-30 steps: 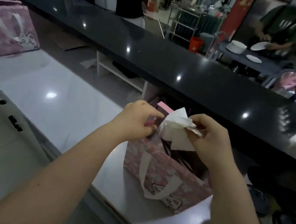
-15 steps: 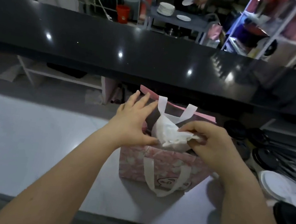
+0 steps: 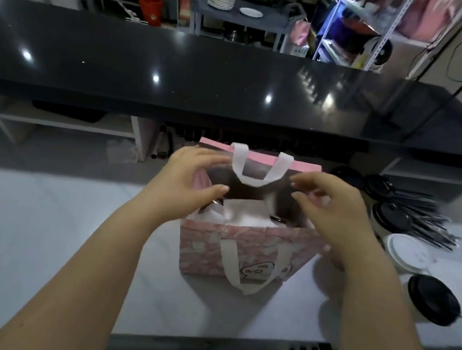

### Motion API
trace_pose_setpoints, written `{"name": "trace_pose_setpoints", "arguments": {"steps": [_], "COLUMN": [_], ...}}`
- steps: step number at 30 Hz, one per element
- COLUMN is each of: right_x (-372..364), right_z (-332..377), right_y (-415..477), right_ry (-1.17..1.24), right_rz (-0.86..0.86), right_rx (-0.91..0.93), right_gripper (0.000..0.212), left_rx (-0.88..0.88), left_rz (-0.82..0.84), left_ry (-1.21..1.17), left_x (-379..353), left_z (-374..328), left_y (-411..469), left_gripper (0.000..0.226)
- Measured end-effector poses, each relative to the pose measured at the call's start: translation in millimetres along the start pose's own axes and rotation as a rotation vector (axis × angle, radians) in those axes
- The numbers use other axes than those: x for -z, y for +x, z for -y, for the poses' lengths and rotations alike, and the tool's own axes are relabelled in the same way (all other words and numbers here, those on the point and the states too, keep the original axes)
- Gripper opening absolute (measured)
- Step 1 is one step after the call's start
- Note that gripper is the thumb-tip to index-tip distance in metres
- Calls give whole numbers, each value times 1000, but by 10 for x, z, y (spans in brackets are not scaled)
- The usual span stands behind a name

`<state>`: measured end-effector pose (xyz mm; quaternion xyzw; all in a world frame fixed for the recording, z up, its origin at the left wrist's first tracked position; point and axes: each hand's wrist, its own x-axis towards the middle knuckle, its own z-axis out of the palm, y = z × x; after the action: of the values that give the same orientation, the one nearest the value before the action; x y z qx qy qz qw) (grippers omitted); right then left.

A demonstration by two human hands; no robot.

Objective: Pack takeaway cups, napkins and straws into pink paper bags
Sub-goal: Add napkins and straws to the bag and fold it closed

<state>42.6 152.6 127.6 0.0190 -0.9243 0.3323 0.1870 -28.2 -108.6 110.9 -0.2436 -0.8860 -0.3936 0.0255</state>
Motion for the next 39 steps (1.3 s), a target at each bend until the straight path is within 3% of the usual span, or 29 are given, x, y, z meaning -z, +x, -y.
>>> {"name": "trace_pose_setpoints", "arguments": {"steps": [3, 6, 8, 11, 14, 19, 23, 29, 31, 34, 39], "right_x": [153, 240, 228, 82, -147, -507, -625, -566, -528, -483, -382], "right_z": [-263, -534, -679, -793, -828, -719, -696, -704, -738, -890, -1056], "right_y": [-118, -290, -429, -591, -627, -606, -619, -584, -554, -427, -46], "right_ry": [119, 396, 622, 914, 1036, 851, 924, 995, 852, 566, 828], "right_rz": [-152, -131, 31, 244, 387, 124, 7, -29, -18, -29, 93], "right_rx": [-36, -276, -365, -374, -384, -512, -547, -356, -256, -151, -247], "right_gripper": [21, 24, 36, 54, 71, 31, 44, 16, 16, 6, 19], "left_rx": [58, 132, 194, 285, 305, 425, 332, 312, 304, 277, 277], "left_rz": [-130, -205, -60, 328, 426, 45, -49, -334, -399, -449, -339], "left_ry": [-228, -439, -541, -626, -647, -674, -758, -794, -801, -792, -725], "left_x": [90, 134, 114, 8, -185, -497, -643, -718, -706, -669, -565], "left_z": [90, 224, 352, 468, 491, 458, 378, 289, 283, 289, 404], "left_y": [-127, -303, -440, -609, -654, -688, -734, -740, -735, -651, -292], "left_gripper": [38, 41, 57, 101, 104, 62, 47, 21, 19, 23, 28]}}
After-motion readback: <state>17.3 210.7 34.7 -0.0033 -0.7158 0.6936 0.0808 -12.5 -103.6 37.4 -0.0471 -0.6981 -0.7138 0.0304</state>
